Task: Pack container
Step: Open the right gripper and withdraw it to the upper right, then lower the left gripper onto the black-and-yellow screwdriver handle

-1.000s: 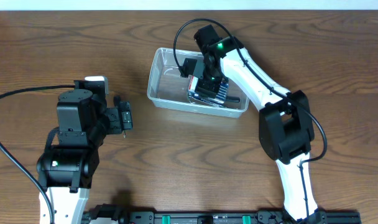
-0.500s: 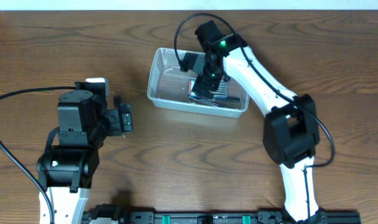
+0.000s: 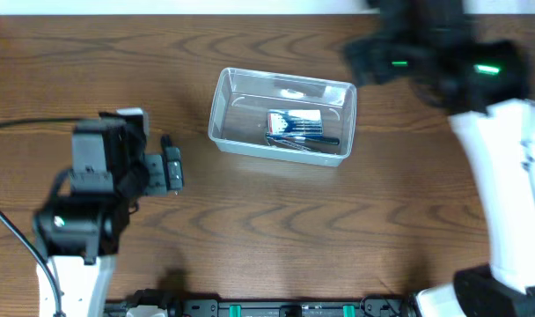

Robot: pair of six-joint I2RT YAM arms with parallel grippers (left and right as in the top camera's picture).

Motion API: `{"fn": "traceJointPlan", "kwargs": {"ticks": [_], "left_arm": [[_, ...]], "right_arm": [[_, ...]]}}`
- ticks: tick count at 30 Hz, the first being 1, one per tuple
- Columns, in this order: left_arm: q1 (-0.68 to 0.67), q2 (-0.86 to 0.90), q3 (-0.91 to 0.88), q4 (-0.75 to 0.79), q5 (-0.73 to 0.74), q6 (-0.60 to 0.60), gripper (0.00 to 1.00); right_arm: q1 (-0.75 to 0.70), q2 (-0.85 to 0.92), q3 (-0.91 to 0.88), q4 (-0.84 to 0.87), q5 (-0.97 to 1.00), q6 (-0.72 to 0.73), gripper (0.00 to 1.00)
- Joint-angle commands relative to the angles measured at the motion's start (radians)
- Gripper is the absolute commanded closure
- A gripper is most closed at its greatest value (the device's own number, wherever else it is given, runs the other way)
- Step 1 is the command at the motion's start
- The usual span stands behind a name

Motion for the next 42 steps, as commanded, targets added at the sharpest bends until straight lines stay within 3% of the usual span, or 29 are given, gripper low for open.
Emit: {"fn": "traceJointPlan", "kwargs": {"ticks": [1,6,16,22,28,42], "left_arm": [[0.006,0.154,0.212,-0.083,-0.008,-0.047,0.02],[0.007,0.401,0.378,-0.116,-0.01,-0.1,0.02],[0.039,0.711,0.361,-0.1,-0.015,-0.159,0.02],[0.046,0.766,0.226,0.005,-0.032,-0.152,0.02],[0.067,0.77,0.055,0.173,0.003,-0.05,0.02],[0.101,0.904,-0.004,0.301,-0.017,-0.095,0.02]], "right_arm": [[-0.13,-0.006,-0.002,-0.093,-0.1,0.215,0.01],[-0.254,0.053,-0.041,-0.195,-0.094,0.174,0.01],[-0.364,0.292,-0.046,-0.218,-0.076,0.103,0.01],[-0.374,0.404,-0.046,-0.217,-0.058,0.056,0.01],[-0.374,0.443,-0.046,-0.191,-0.057,0.053,0.01],[-0.374,0.444,-0.046,-0.196,-0.057,0.052,0.01]]}}
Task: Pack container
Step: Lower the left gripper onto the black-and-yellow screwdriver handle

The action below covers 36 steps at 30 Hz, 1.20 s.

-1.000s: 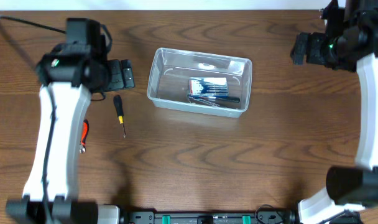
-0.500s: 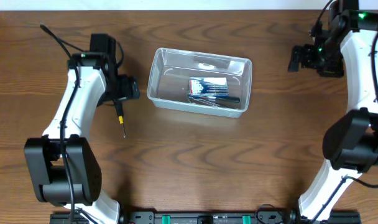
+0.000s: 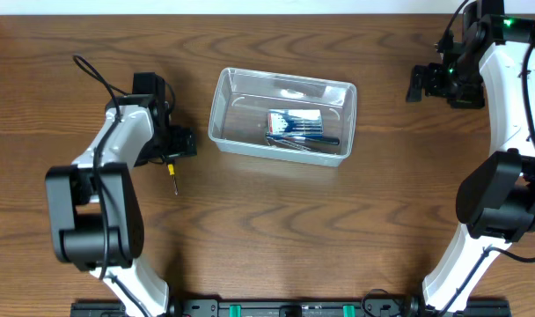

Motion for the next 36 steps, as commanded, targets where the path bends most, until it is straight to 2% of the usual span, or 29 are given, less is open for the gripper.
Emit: {"fn": "traceJointPlan", "kwargs": {"ticks": [1,10,36], "left_arm": [[0.01,0.042,-0.011,0.02,-0.008,-0.027,0.02],[0.01,0.044,-0.011,0.068,-0.008,-0.134,0.02],[0.01,0.044,-0.061,0.089,-0.001,-0.14,0.02]], "right_arm": [[-0.007,0.002,-0.002,-0.002,0.003,-0.019,0.01],[-0.007,0.002,-0.002,-0.01,0.051,-0.018,0.01],[-0.007,0.002,-0.002,-0.02,0.052,-0.019,0.01]]}}
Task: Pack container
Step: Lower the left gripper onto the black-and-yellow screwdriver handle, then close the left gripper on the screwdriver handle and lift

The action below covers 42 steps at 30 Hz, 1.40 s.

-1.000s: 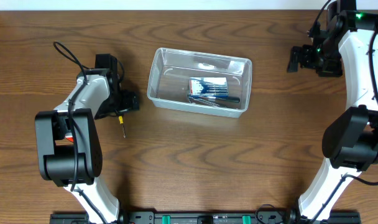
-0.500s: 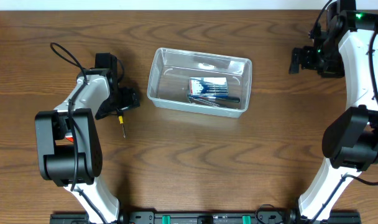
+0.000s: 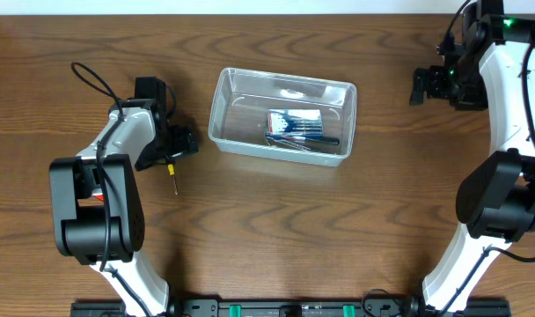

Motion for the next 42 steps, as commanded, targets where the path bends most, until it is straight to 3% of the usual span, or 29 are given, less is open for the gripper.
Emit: {"fn": "traceJointPlan", "kwargs": {"ticks": [1,7,9,11,14,22,35,42], "left_arm": [[0.004,0.005,-0.034,0.006,-0.011,-0.009,0.02],[0.004,0.005,-0.034,0.018,-0.011,-0.009,0.02],[0.004,0.005,-0.034,0.021,-0.011,-0.009,0.07],[0.004,0.005,-0.033,0.022,-0.011,-0.009,0.14],[0.004,0.005,-0.033,0.022,-0.011,-0.009,0.33],[0.004,0.005,-0.034,0.021,-0.011,-0.009,0.64],[0.004,0.005,-0.033,0.021,-0.012,-0.009,0.78],[0.004,0.005,-0.033,0.021,-0.012,-0.009,0.79]], "right_arm": [[-0.007,0.002,-0.002,-0.003,0.004,-0.016,0.01],[-0.007,0.002,-0.002,-0.015,0.005,-0.023,0.01],[-0.007,0.002,-0.002,-0.017,0.007,-0.027,0.01],[-0.007,0.002,-0.002,-0.017,0.007,-0.031,0.01],[-0.007,0.002,-0.002,-0.019,0.007,-0.031,0.01],[-0.007,0.002,-0.002,-0.02,0.007,-0.031,0.01],[-0.007,0.002,-0.002,-0.02,0.008,-0.031,0.01],[-0.009,0.002,-0.002,-0.02,0.008,-0.038,0.01]]}}
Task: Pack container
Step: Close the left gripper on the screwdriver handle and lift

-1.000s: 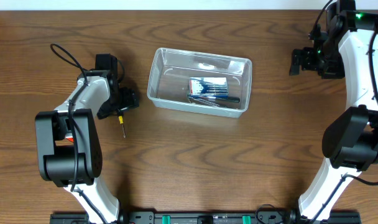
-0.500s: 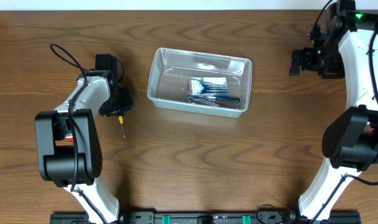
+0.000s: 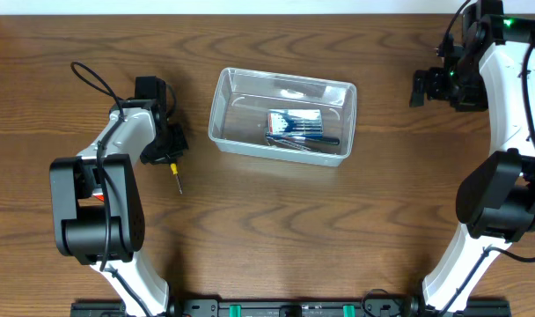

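A clear plastic container [image 3: 222,110] stands at the table's middle, with a pack of pens [image 3: 295,121] and a loose dark pen [image 3: 304,139] inside. To its left, a small thin tool with a yellow band [image 3: 176,179] lies tilted on the wood. My left gripper [image 3: 170,156] points down onto the tool's upper end and looks closed around it. At the far right, my right gripper [image 3: 416,88] hangs away from the container with nothing seen in it. Its jaws are too small to read.
A black cable [image 3: 87,75] loops off the left arm over the table's left side. The arm bases and a black rail [image 3: 285,308] run along the front edge. Bare wood lies in front of the container.
My left gripper has turned from pointing right toward the container to pointing down onto the tool's top. The tool has tilted and shifted slightly right. The right arm has not moved.
First both arms were blurred, the left low at the front left, the right above the container's right end. Then the left gripper stood beside the tool left of the container and the right gripper far right. The left stayed there, and now sits on the tool.
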Robot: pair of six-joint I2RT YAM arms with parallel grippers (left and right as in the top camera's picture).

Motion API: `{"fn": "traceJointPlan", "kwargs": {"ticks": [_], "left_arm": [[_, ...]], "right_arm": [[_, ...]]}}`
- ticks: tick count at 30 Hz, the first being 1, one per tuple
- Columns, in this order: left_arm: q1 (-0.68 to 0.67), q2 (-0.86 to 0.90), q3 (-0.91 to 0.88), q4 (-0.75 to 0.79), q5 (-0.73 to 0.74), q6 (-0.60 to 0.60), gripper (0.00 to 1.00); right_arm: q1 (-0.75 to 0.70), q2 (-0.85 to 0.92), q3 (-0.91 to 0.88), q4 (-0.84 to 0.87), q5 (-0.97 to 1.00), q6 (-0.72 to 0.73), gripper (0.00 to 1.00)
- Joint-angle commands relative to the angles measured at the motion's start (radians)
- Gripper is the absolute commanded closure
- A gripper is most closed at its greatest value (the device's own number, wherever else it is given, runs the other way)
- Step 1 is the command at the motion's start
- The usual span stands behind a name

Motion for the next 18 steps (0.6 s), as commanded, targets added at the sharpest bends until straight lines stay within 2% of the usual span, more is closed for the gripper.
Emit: {"fn": "traceJointPlan", "kwargs": {"ticks": [1,8,9,13,15,18], "left_arm": [[0.005,0.005,-0.029,-0.006,-0.012,0.002,0.8],[0.005,0.004,-0.029,-0.006,-0.012,0.001,0.81],[0.005,0.004,-0.029,-0.006,-0.012,0.002,0.85],[0.005,0.004,-0.029,-0.007,-0.012,0.002,0.86],[0.005,0.003,-0.027,-0.008,-0.012,0.002,0.94],[0.005,-0.004,-0.019,-0.011,-0.012,0.002,0.94]], "right_arm": [[-0.01,0.002,-0.002,-0.003,0.004,-0.019,0.01],[-0.018,0.002,-0.002,-0.004,0.004,-0.019,0.01],[-0.02,0.002,-0.002,-0.003,0.004,-0.019,0.01],[-0.023,0.002,-0.002,-0.003,0.004,-0.019,0.01],[-0.024,0.002,-0.002,-0.003,0.004,-0.019,0.01],[-0.027,0.002,-0.002,-0.003,0.004,-0.019,0.01]]}}
